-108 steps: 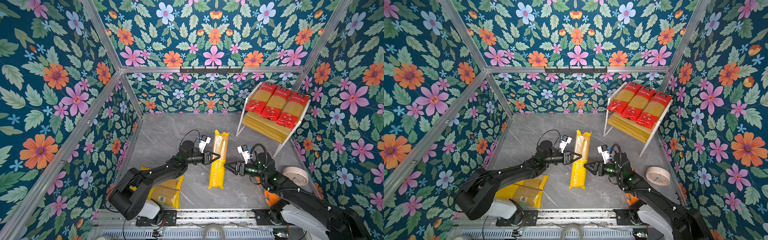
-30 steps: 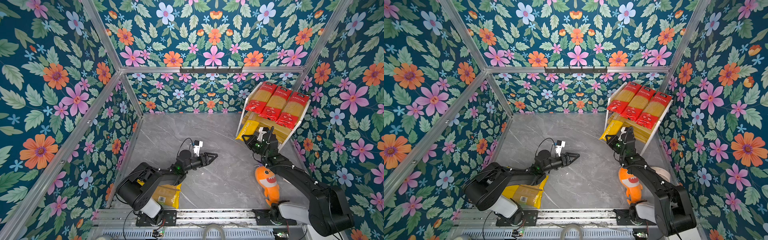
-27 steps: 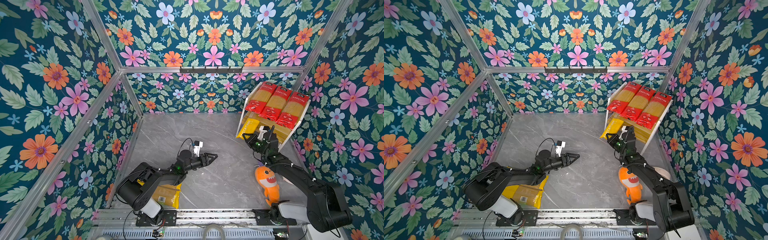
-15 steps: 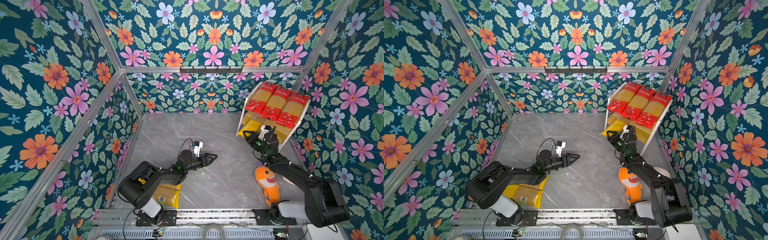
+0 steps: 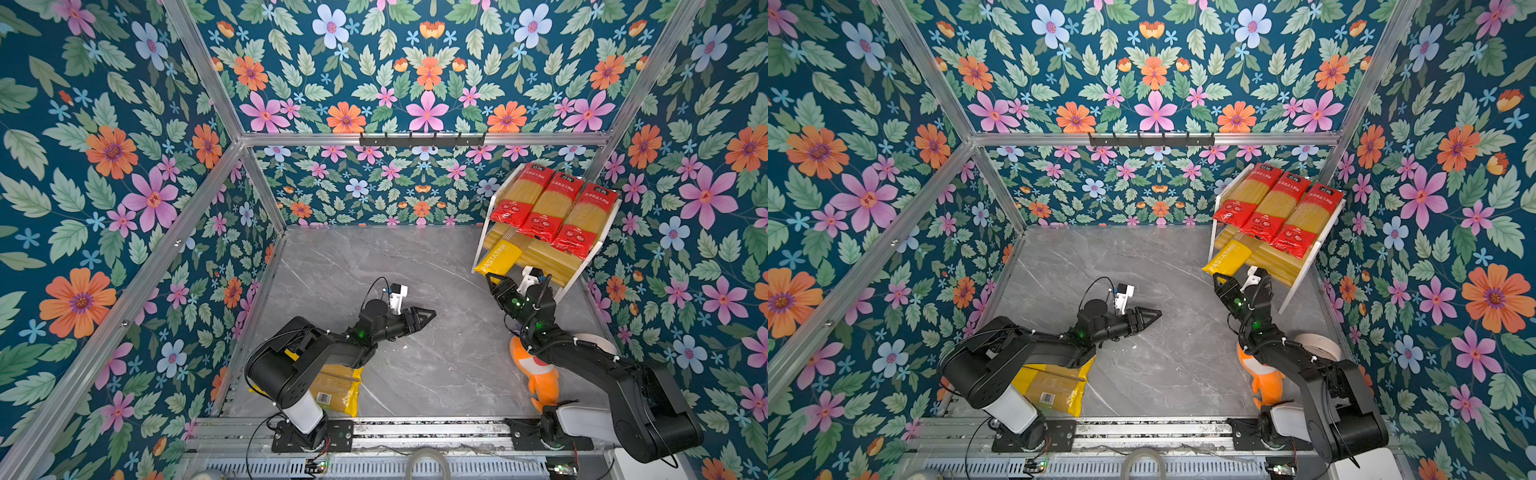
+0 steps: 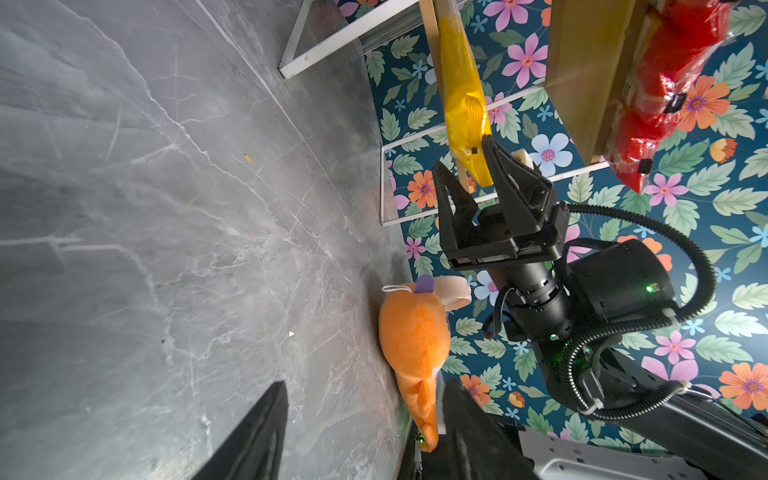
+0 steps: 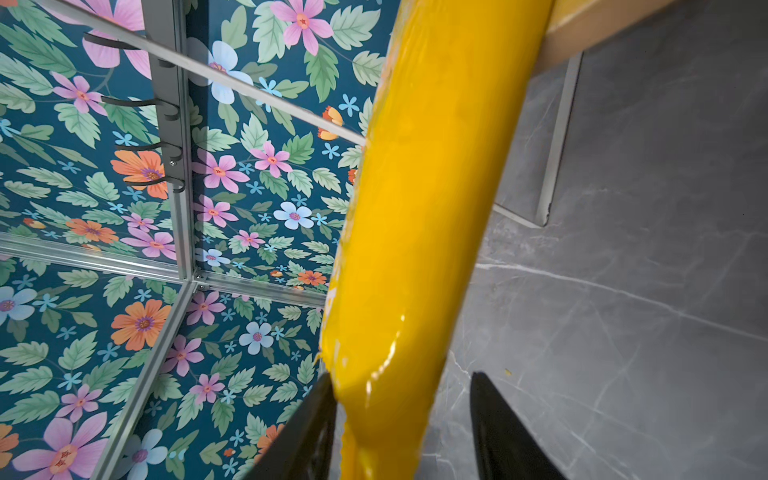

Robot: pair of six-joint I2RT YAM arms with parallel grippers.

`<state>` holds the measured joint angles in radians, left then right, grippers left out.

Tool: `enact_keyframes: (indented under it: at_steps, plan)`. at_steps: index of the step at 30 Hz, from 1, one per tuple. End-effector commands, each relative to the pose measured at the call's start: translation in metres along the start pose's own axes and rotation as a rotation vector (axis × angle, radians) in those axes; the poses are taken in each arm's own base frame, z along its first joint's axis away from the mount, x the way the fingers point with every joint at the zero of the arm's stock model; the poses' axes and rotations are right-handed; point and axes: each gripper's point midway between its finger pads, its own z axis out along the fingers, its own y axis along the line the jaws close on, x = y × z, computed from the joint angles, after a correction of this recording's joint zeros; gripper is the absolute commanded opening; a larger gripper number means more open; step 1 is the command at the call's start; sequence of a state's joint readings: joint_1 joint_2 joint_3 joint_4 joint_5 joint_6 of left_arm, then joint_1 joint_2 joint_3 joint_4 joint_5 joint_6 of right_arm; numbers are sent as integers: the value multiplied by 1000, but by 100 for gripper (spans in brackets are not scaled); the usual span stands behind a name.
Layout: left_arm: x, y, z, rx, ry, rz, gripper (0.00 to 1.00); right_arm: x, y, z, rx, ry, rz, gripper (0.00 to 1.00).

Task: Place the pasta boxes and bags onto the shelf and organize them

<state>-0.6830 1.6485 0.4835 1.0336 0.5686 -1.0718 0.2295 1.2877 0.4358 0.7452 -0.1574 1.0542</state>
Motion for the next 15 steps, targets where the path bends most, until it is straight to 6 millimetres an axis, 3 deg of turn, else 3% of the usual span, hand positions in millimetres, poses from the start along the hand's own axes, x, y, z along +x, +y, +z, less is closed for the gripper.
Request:
enact_keyframes:
  at_steps: [1,4,15]
  plan:
    - [-5,-7,0,22,-18,21,62,-9,16,0,-59,-50,-15,42]
    - [-3,-5,0,12,-14,23,61,-7,13,0,-39,-36,-52,23]
    - [-1,1,-2,-18,-10,35,60,-34,24,13,-67,-7,-141,9]
